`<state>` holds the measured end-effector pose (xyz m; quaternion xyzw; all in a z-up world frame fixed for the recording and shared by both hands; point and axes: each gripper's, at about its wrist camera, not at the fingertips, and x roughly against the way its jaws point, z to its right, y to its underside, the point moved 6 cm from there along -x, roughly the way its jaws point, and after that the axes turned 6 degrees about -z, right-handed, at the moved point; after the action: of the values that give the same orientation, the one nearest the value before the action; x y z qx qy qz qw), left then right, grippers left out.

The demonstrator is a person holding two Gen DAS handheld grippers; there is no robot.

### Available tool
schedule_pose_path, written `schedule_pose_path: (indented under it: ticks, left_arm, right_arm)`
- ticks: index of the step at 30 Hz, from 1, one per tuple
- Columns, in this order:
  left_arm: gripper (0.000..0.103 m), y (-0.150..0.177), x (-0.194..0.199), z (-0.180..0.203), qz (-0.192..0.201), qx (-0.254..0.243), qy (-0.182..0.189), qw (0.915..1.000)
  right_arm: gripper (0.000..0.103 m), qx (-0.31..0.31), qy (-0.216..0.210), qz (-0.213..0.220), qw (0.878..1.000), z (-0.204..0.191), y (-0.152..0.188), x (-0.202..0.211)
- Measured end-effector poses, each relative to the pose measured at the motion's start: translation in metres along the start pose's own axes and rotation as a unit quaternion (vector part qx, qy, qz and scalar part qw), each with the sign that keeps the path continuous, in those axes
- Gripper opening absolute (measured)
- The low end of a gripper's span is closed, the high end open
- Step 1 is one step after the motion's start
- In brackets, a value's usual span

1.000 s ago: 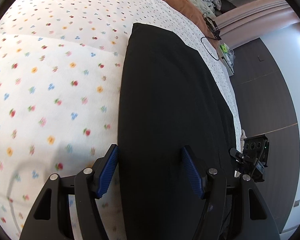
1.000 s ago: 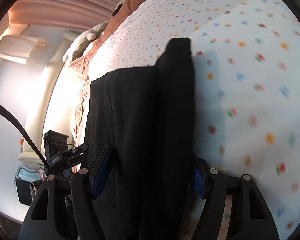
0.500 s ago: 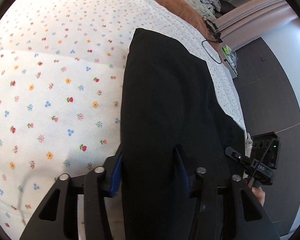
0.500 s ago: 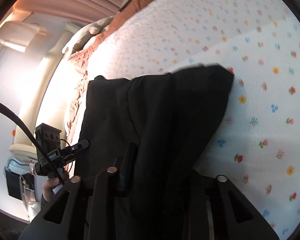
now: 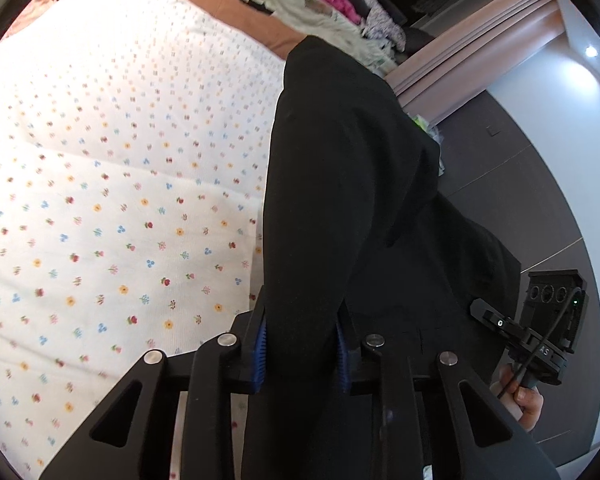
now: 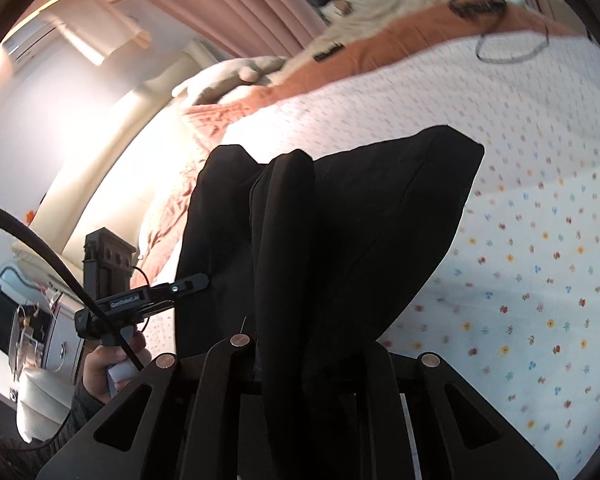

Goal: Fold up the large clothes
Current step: 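Lift the folded jacket off the sheet with both tools and carry it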

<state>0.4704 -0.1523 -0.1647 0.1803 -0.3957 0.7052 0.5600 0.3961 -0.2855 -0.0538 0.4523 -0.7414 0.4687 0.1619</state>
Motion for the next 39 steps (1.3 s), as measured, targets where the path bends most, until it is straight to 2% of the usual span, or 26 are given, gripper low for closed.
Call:
schedule_pose_path:
  ticks: [10,19,25,29,39]
  left_arm:
    - [0.026,0.001,0.090,0.018,0.074,-0.022,0.028,0.9967]
    - [0.025,-0.006,0.175,0.003,0.133,-0.029,0.025,0.9904]
    - [0.025,-0.008,0.234,-0.028,0.168,-0.019,0.018,0.9855]
    - [0.024,-0.008,0.266,-0.051,0.188,-0.013,0.011,0.9820]
    - [0.024,0.021,0.327,-0.111,0.237,0.017,-0.017,0.9712]
  right_arm:
    - [0.012,0.057,-0.025,0.038,0.997,-0.072,0.027,0.053]
    - [0.012,0.105,-0.054,0.052,0.992,-0.134,0.031,0.057]
    - [0.012,0.125,-0.081,0.047,0.988,-0.168,0.032,0.036]
    - [0.012,0.134,-0.099,0.041,0.985,-0.178,0.011,0.005]
    - [0.012,0.164,-0.141,0.011,0.976,-0.213,-0.015,-0.055]
